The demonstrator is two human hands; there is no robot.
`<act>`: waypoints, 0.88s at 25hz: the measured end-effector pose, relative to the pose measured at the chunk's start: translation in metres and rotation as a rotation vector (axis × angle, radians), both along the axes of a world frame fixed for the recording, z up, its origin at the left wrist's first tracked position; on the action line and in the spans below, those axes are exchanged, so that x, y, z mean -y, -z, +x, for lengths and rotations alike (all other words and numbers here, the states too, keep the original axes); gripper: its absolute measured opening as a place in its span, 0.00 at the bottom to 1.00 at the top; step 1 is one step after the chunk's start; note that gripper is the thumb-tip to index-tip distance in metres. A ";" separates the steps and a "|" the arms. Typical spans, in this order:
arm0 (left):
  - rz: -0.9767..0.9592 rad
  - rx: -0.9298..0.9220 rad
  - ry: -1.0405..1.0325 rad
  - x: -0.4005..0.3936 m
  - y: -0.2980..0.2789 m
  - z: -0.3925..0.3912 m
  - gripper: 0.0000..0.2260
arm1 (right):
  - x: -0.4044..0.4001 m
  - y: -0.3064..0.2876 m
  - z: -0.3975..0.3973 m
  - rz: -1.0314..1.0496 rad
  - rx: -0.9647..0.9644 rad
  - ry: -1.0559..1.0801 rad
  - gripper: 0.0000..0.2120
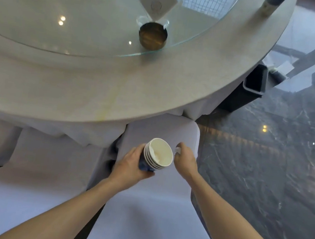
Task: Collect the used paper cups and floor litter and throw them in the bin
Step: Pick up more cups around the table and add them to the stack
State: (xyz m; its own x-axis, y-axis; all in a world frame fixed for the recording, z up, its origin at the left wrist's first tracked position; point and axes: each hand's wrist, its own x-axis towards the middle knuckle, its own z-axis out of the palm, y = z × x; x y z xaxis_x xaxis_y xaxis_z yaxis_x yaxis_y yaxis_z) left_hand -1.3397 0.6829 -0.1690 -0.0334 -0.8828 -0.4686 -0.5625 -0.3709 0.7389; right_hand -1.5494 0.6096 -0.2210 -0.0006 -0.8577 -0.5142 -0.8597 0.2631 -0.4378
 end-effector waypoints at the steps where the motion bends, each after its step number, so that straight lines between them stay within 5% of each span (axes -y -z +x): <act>1: -0.017 -0.003 0.017 0.001 -0.017 -0.004 0.37 | 0.001 -0.024 0.000 -0.023 0.030 0.046 0.07; 10: -0.209 -0.025 0.113 -0.004 -0.129 -0.034 0.35 | -0.011 -0.231 -0.021 -0.212 0.601 0.360 0.11; 14: -0.275 -0.006 0.093 -0.014 -0.160 -0.064 0.36 | -0.031 -0.289 -0.059 -0.376 0.588 0.299 0.17; 22: -0.302 -0.018 -0.037 -0.097 -0.188 -0.196 0.32 | -0.118 -0.308 -0.162 -0.367 0.447 -0.014 0.09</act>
State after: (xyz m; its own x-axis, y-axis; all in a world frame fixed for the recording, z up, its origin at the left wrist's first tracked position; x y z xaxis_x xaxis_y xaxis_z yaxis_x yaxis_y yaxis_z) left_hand -1.5352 0.7801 0.0193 -0.0048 -0.9829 -0.1841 -0.5384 -0.1525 0.8288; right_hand -1.7109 0.7274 0.0871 0.1605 -0.9784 -0.1303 -0.5725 0.0153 -0.8197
